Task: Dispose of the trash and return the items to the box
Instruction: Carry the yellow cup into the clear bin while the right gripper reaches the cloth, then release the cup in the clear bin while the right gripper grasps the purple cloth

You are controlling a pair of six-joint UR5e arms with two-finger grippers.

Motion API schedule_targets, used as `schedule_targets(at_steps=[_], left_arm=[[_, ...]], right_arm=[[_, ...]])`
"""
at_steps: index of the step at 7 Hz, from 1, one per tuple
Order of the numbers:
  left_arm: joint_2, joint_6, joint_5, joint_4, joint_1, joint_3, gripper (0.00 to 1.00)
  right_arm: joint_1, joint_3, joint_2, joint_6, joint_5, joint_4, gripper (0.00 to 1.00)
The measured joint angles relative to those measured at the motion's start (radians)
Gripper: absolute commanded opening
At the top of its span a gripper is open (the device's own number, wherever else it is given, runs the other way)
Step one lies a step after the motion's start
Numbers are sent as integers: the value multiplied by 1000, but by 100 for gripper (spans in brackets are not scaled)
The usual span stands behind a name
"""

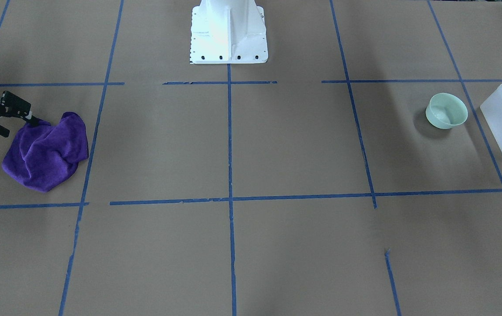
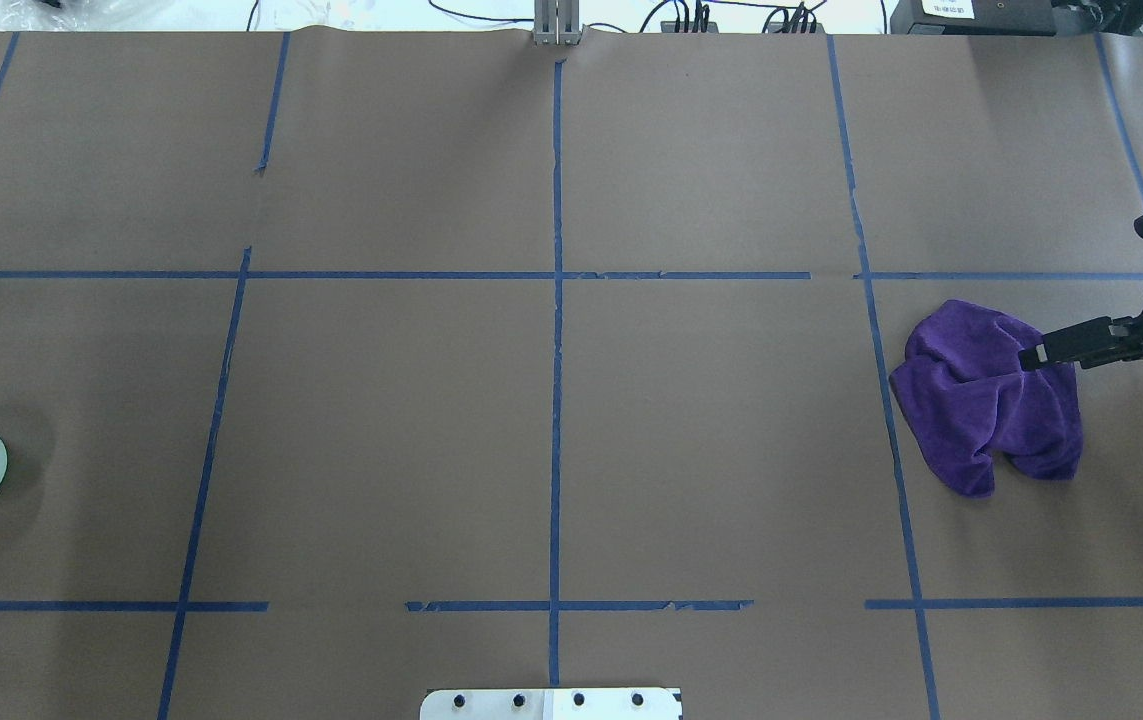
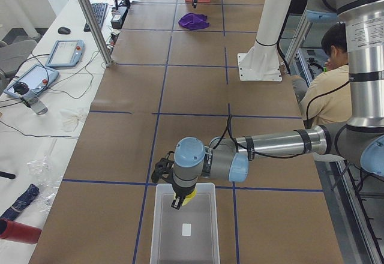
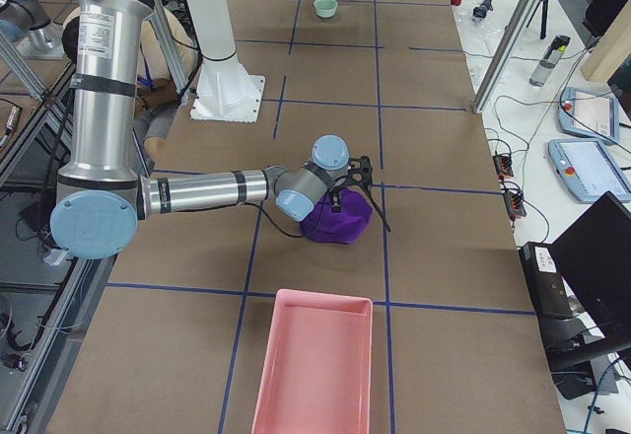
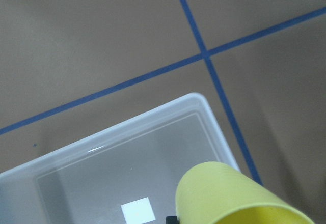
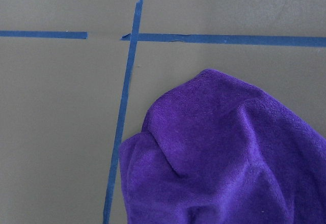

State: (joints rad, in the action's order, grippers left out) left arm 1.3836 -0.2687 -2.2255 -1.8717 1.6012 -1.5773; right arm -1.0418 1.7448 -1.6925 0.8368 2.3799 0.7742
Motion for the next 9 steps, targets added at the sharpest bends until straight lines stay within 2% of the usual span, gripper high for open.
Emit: schedule_targets(at_steps=[2, 3, 5, 7, 8, 9], left_arm=[[54, 12, -115, -15, 0, 123, 0], [68, 15, -153, -55, -3, 184, 7], [74, 19, -172, -149, -10, 279, 14], [75, 20, -193, -172, -31, 299, 20], [75, 21, -212, -175, -40, 300, 29], [76, 22, -234, -176, -50, 300, 53]], right_arm=[[7, 1, -3, 11, -11, -5, 100], [8, 3, -4, 16, -12, -5, 100], [21, 1, 2, 58, -25, -6, 100], [71, -2, 15, 142, -97, -5, 99], [101, -5, 19, 171, -152, -3, 98], [136, -9, 20, 193, -219, 1, 95]])
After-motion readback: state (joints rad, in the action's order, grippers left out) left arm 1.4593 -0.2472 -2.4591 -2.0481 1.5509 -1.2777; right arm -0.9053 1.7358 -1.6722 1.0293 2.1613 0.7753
